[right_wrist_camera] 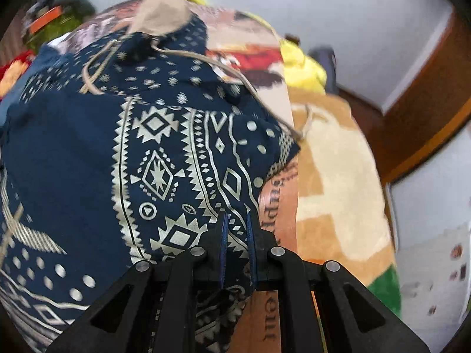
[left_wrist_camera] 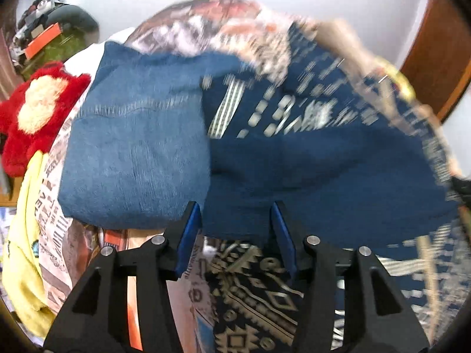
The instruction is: Fold large clothes
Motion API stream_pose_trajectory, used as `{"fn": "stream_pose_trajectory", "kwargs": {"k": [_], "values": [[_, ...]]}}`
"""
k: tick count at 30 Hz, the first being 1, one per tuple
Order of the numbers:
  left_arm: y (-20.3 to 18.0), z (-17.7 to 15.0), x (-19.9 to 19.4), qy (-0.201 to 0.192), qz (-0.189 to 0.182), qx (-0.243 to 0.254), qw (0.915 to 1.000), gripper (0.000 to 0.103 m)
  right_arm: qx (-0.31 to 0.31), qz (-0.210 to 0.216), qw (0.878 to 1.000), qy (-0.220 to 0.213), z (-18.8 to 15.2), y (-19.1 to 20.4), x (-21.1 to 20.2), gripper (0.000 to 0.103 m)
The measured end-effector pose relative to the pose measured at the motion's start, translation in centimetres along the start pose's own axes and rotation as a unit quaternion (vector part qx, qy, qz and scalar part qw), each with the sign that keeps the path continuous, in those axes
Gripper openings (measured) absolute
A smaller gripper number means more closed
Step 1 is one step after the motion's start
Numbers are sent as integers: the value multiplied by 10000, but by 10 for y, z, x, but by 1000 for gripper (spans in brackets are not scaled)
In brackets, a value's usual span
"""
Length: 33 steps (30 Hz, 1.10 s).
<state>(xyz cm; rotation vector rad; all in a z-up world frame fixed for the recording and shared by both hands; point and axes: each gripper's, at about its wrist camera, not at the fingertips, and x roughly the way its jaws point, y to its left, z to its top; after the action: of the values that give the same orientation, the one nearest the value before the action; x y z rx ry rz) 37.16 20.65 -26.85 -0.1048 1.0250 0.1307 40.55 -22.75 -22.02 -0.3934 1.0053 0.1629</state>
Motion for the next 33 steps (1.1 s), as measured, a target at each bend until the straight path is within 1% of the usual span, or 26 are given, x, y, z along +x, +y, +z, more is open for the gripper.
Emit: {"fn": "stream_pose_trajectory", "kwargs": {"k": [1,2,3,4,5,6,8,9,13,14,16,19,21,22,23,25,27,30,33], "values": [[1,-3,8,65,57,-28,10000,54,-131,-89,9999,-55,-2,3,-1,9],[2,-5,13,34,65,-48,10000,58,-260,-236,9993,-110,-4,7,-2,21],[4,-7,15,12,90,-35,10000,62,-308,-476,9983,-152,-6,8,-3,33],[7,-8,16,-6,151,-42,9999,71,-276,-894,9954,-192,-8,7,-4,75],[11,-9,18,3,173,-91,9998,73,-177,-1217,9922,-194,-9,3,-3,102],[16,-10,20,40,74,-184,9998,73,-52,-1180,9928,-202,-11,-4,-2,103],[23,-11,18,69,-78,-360,9993,73,212,-740,9970,-79,-12,-17,-1,102],[24,-11,16,66,-98,-380,9992,73,249,-673,9974,-95,-12,-20,-3,102],[19,-10,0,-1,105,-228,9997,72,-44,-647,9972,-379,-12,-13,-27,102],[15,-8,-9,-55,170,-172,9997,72,-109,-564,9973,-468,-11,-11,-35,102],[8,-2,-23,-187,228,-55,9995,72,-178,-429,9969,-643,-6,-7,-47,102],[-5,15,-49,-498,297,145,9982,73,-191,-226,9944,-1010,10,-2,-68,102],[-17,32,-64,-683,368,284,9966,85,-134,70,9923,-1231,26,-1,-78,102],[-23,39,-69,-759,377,330,9959,93,-57,320,9910,-1299,37,-2,-83,103],[-29,48,-76,-911,353,386,9945,95,17,497,9901,-1313,51,-3,-77,103],[-38,66,-83,-1063,237,474,9929,95,162,775,9877,-1346,72,-4,-78,103],[-47,83,-83,-1140,213,555,9917,95,278,958,9847,-1429,94,-4,-77,103],[-60,106,-80,-1268,162,578,9901,95,470,1212,9793,-1551,125,-4,-73,103],[-71,128,-68,-1308,31,561,9898,95,661,1457,9753,-1523,151,-4,-59,103]]}}
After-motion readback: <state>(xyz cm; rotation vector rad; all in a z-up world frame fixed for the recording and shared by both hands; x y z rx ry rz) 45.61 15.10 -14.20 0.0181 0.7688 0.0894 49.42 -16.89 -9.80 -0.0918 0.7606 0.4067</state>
